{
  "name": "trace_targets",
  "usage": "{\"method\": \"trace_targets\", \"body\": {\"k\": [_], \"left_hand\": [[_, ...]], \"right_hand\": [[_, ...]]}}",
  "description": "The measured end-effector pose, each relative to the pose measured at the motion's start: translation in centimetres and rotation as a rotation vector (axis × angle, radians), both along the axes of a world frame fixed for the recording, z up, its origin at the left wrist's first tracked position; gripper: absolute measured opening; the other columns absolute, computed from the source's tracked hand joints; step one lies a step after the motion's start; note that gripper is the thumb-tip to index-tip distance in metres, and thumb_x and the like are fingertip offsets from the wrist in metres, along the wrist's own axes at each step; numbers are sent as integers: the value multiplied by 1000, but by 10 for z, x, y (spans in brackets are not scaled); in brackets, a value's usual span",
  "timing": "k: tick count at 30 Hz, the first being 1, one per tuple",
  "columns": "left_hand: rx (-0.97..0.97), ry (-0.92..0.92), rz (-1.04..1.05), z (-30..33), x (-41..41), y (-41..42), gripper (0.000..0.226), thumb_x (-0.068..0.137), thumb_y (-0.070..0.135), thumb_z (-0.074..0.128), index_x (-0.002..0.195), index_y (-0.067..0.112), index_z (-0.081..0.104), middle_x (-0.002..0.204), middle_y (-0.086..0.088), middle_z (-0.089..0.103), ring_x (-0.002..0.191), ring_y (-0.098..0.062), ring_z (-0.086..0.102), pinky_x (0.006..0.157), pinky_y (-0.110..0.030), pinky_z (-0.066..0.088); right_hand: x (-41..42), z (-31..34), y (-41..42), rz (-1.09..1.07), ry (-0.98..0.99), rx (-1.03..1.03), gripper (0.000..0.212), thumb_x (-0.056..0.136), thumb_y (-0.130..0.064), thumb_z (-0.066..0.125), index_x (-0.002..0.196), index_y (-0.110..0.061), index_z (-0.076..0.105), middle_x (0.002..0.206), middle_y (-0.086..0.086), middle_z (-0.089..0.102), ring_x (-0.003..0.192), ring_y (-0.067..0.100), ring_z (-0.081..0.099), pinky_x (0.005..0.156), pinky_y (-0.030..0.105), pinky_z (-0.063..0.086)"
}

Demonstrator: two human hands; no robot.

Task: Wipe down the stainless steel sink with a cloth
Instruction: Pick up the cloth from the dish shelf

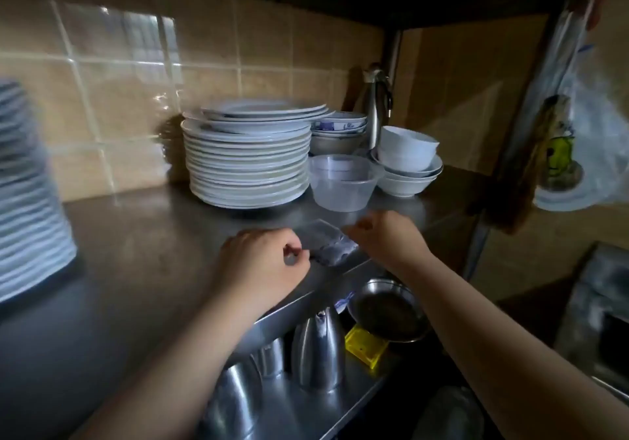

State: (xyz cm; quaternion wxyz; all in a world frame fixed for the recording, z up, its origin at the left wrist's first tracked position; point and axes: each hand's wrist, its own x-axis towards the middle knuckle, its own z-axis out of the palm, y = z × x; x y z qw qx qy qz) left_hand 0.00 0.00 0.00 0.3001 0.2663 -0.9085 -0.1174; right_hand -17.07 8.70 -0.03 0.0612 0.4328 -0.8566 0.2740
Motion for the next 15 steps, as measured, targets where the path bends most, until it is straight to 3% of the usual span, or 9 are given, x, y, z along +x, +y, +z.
{"method": "trace_targets", "body": {"k": [5,10,13,15], "left_hand": [[103,79,126,-10,-29,-15,13,76,31,64,82,20,68,84,4,71,86,-22,63,75,-30,48],[247,58,312,-15,-52,-19,12,81,27,61,85,18,67,88,-1,69,89,-21,61,80,-31,48],[337,49,385,-15,-63,-14,11,86,24,57,89,15,64,81,0,62,74,-10,55,62,-18,38],[371,65,454,-15,-70,-11,14,88,24,57,88,11,62,82,-6,61,75,-13,54,63,-21,36]], "right_hand": [[-38,-10,-38,35,-187,204,49,84,-56,52,57,-15,49,57,0,47,67,20,50,60,27,37],[-69,-20,-69,200,-176,321,40,80,-54,56,80,-14,62,86,10,61,86,26,58,70,28,40],[-79,-21,-79,324,-214,353,34,78,-47,60,66,-16,53,81,7,56,82,25,56,67,26,38],[-84,-18,-84,413,-232,374,33,79,-43,61,65,-15,52,75,5,54,77,22,53,63,26,36]]}}
